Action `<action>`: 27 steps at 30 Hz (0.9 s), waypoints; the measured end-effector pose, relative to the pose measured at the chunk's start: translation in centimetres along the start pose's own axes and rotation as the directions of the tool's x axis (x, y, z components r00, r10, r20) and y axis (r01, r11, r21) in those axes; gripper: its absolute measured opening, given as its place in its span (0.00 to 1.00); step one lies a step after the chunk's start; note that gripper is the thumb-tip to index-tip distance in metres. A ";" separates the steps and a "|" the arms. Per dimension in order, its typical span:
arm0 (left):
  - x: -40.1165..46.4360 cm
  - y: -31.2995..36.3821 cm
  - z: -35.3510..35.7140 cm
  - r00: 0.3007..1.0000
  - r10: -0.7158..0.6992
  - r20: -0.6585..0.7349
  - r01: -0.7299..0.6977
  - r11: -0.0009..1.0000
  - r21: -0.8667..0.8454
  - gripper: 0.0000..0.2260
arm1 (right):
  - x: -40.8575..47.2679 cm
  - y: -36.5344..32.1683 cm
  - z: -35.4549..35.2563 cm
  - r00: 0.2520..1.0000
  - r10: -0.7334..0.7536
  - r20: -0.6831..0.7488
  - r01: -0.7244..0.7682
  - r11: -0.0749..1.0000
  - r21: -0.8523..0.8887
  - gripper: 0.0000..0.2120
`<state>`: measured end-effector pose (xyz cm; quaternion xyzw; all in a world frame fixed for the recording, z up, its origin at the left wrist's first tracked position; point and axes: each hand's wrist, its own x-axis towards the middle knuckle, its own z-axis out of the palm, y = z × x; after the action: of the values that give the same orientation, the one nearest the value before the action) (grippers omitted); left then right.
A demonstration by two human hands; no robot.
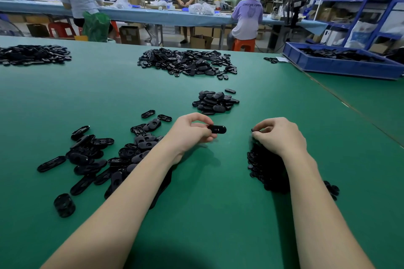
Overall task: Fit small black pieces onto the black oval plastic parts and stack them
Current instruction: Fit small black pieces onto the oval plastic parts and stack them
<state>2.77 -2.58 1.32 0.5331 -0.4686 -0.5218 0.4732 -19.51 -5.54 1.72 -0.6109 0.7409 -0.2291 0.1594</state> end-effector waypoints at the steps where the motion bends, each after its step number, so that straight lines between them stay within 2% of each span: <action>1: 0.0 0.0 0.0 1.000 0.004 -0.005 -0.004 1.000 -0.005 0.10 | 0.0 0.0 -0.1 1.000 0.004 0.006 -0.004 1.000 -0.005 0.05; 6: 0.1 0.1 0.1 1.000 -0.013 0.012 0.013 1.000 0.019 0.10 | 0.1 0.1 0.1 0.999 0.037 0.018 -0.037 0.999 0.000 0.05; 9: 0.2 0.1 0.0 1.000 -0.014 -0.018 0.016 0.994 0.107 0.09 | 0.1 0.1 0.2 0.999 0.040 0.014 -0.040 0.999 -0.001 0.05; 14: 0.4 0.1 0.0 0.998 -0.011 -0.058 0.018 0.992 0.127 0.09 | 0.3 0.2 0.1 0.999 0.031 0.030 -0.032 0.999 0.037 0.03; 18: 0.3 0.0 -0.1 0.999 -0.016 -0.043 0.021 0.995 0.098 0.08 | 0.2 0.0 0.2 0.998 0.018 0.053 -0.018 1.000 0.010 0.07; 21: 0.3 -0.1 -0.3 1.000 0.005 -0.013 -0.004 0.996 0.092 0.12 | 0.1 0.0 0.1 0.998 0.003 0.068 -0.001 1.000 -0.023 0.10; 27: 0.1 -0.2 -0.1 0.999 0.029 0.020 -0.030 0.997 0.071 0.12 | 0.1 0.1 0.1 0.998 0.004 0.059 -0.003 1.000 -0.025 0.08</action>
<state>2.90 -2.65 1.13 0.5378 -0.4990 -0.5027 0.4571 -19.56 -5.60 1.55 -0.6181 0.7397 -0.2011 0.1740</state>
